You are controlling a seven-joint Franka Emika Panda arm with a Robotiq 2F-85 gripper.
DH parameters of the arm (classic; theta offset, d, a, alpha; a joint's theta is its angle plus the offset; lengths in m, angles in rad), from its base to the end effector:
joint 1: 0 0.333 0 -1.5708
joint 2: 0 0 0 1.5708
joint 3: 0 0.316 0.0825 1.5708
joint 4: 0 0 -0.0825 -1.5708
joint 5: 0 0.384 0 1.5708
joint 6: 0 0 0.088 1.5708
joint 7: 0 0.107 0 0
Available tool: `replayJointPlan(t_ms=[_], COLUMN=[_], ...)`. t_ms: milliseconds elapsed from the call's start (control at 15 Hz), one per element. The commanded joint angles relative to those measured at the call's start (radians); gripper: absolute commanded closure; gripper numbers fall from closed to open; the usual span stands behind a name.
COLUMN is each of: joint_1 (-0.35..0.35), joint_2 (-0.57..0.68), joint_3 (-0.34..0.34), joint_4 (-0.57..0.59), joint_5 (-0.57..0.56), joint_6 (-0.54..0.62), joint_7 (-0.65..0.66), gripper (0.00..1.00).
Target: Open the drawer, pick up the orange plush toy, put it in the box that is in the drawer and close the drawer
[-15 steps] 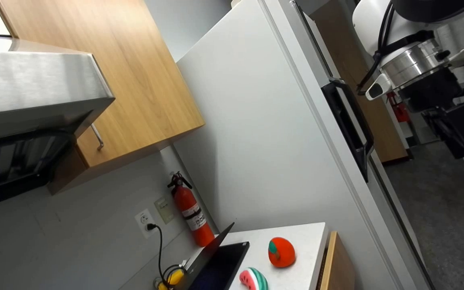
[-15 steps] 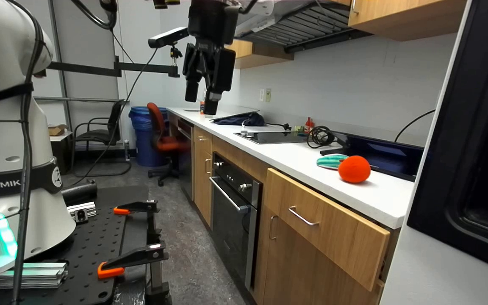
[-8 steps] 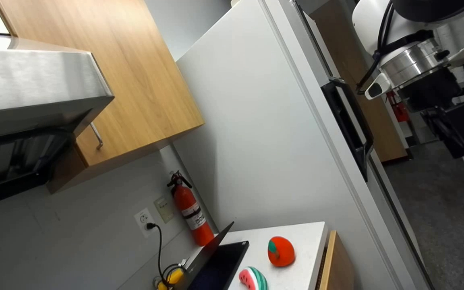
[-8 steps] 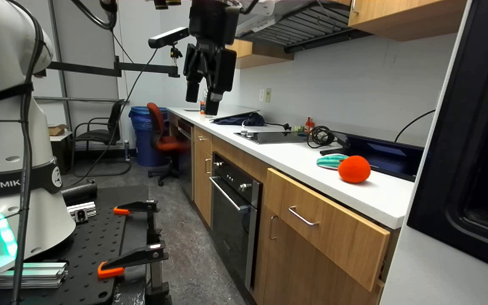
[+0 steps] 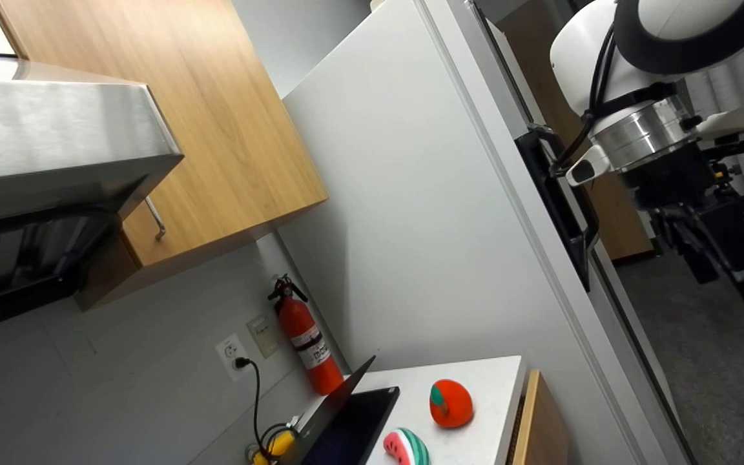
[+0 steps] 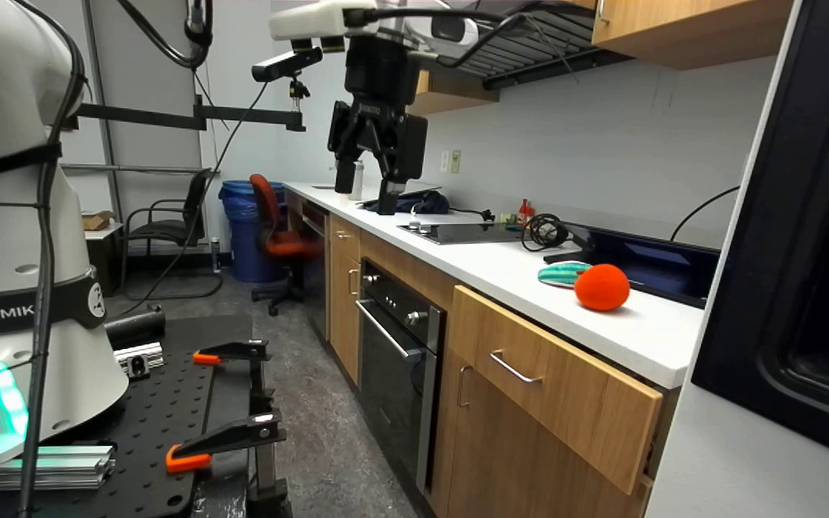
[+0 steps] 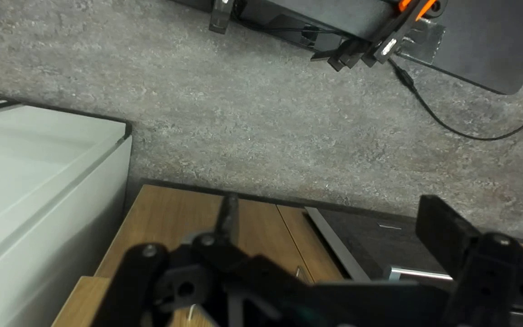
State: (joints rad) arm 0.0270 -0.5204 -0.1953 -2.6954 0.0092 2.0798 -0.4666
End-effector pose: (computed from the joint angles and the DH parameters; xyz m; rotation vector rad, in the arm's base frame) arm 0.3510 -0.0546 0.3800 -2.9699 -0.4850 0.1018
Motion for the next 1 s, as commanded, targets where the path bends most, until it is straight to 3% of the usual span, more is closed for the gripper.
replayJointPlan(t_ms=[0,400,933], joint_1=[0.048,0.089,0.087], joint_2=[0.104,0.235,0.42], joint_3=[0.009,0.017,0.054], joint_4=[0.05,0.098,0.161], joint_5=[0.042,0.137,0.3], joint_6=[0.083,0.241,0.368], joint_7=[-0.056,-0.086,-0.168], gripper=[0.0,0.0,0.01])
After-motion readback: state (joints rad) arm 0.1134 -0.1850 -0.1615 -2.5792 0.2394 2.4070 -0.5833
